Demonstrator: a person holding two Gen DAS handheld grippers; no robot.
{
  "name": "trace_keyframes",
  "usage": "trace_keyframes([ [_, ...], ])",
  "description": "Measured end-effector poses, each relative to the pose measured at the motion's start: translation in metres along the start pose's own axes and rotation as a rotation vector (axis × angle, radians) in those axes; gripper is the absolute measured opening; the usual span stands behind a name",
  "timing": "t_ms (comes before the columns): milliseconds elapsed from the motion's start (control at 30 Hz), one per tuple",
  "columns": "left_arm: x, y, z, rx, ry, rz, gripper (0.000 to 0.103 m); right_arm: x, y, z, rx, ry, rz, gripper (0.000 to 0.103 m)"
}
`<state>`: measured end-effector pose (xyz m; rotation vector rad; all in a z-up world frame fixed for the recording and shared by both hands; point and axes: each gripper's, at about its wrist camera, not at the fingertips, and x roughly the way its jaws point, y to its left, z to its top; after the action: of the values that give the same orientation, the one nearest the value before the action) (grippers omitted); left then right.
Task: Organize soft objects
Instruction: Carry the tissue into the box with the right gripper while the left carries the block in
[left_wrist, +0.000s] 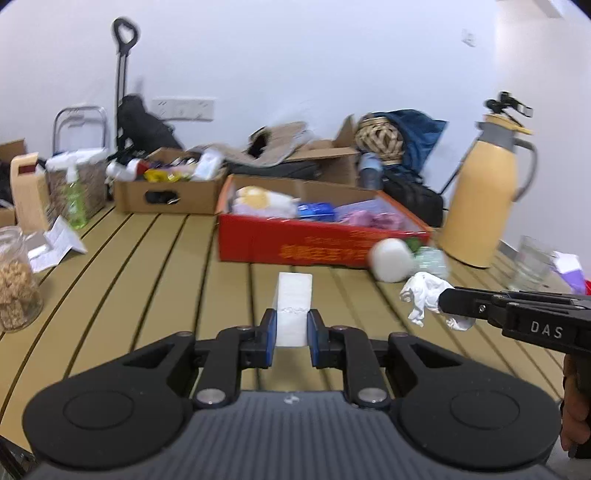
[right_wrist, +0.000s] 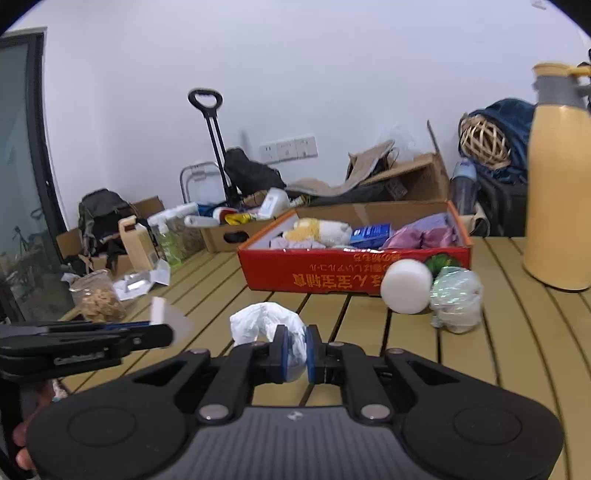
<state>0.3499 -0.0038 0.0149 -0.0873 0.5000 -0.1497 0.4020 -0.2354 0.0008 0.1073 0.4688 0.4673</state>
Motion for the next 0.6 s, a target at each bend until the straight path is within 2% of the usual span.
trace_keyframes([
  [167, -0.017, -0.024, 0.007, 0.036, -0.031, -0.014, 0.018, -0.037, -0.007, -0.005, 0.022, -0.042, -0.011, 0.009],
  [333, -0.012, -0.038, 0.019, 0.072, -0.054, -0.013, 0.018, -0.045, -0.017, 0.001, 0.012, -0.072, -0.021, 0.009],
  [467, 0.014, -0.04, 0.045, 0.093, -0.071, -0.036, 0.018, -0.032, -0.028, 0.026, -0.017, -0.099, -0.018, 0.009],
  [600, 0.064, -0.032, 0.088, 0.106, -0.075, -0.05, 0.018, 0.007, -0.046, 0.07, -0.025, -0.09, 0.023, 0.01],
])
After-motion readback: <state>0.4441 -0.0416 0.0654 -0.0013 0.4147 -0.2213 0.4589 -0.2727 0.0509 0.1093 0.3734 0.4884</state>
